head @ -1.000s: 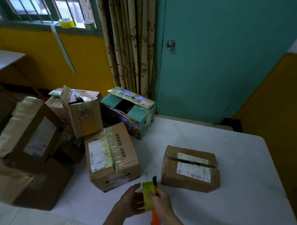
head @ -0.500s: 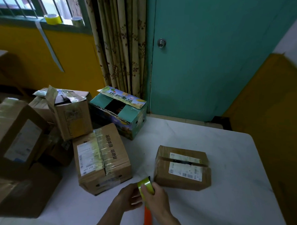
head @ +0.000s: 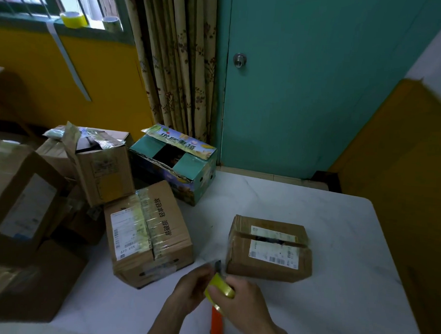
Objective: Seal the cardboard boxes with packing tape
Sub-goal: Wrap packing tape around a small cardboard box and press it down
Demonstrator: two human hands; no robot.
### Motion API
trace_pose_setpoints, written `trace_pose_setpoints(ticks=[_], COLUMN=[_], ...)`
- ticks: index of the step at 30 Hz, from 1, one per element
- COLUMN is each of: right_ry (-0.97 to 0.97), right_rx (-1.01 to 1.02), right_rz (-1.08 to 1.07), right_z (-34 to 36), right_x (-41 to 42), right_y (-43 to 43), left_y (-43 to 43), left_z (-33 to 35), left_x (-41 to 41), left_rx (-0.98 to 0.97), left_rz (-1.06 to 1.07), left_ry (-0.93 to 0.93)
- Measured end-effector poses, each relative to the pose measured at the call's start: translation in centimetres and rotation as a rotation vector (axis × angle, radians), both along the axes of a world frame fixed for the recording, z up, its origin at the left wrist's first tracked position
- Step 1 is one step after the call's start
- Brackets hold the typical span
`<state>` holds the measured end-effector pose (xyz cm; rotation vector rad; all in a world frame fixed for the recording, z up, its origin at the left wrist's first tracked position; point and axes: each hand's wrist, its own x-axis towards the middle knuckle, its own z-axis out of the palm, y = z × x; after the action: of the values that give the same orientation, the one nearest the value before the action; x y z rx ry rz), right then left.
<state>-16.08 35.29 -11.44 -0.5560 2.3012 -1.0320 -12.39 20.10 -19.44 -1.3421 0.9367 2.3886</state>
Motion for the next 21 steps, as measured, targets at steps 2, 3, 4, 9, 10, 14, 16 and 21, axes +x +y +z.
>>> trace_pose_setpoints(ticks=[2, 3, 4, 9, 10, 14, 16, 21], right_ry=[0.037, 0.064, 0.095, 0.246, 0.278, 0.343, 0.374, 0.343], right_rx=[-0.035, -0.046, -0.052, -0.034, -0.034, -0.029, -0.009, 0.015], right_rz=[0.031, 0.053, 0.076, 0.146, 0.145, 0.155, 0.184, 0.216], right_z=[1.5, 2.4, 3.3, 6.4, 6.7, 7.7, 8.1, 9.4], right_x=[-0.7, -1.1, -1.6, -4.8, -5.5, -8.8, -10.4, -13.0], right_y=[1.0, 1.6, 2.1, 4.1, 4.3, 4.8, 4.8, 4.6], left_y=[-0.2, -0.3, -0.3, -0.2, -0.2, -0.4, -0.1, 0.6], left_z=[0.9, 1.0, 1.4, 3.6, 3.9, 4.9, 5.1, 5.9], left_x=[0.4, 0.4, 0.2, -1.0, -1.4, -2.7, -3.2, -4.8], left_rx=[0.022, 0.027, 0.024, -0.143, -0.141, -0.082, -0.147, -0.321], left_rz=[0.055, 0.042, 0.017, -0.011, 0.050, 0.272, 0.244, 0.390], left_ry=[0.043, 0.073, 0.108, 0.258, 0.290, 0.369, 0.378, 0.347])
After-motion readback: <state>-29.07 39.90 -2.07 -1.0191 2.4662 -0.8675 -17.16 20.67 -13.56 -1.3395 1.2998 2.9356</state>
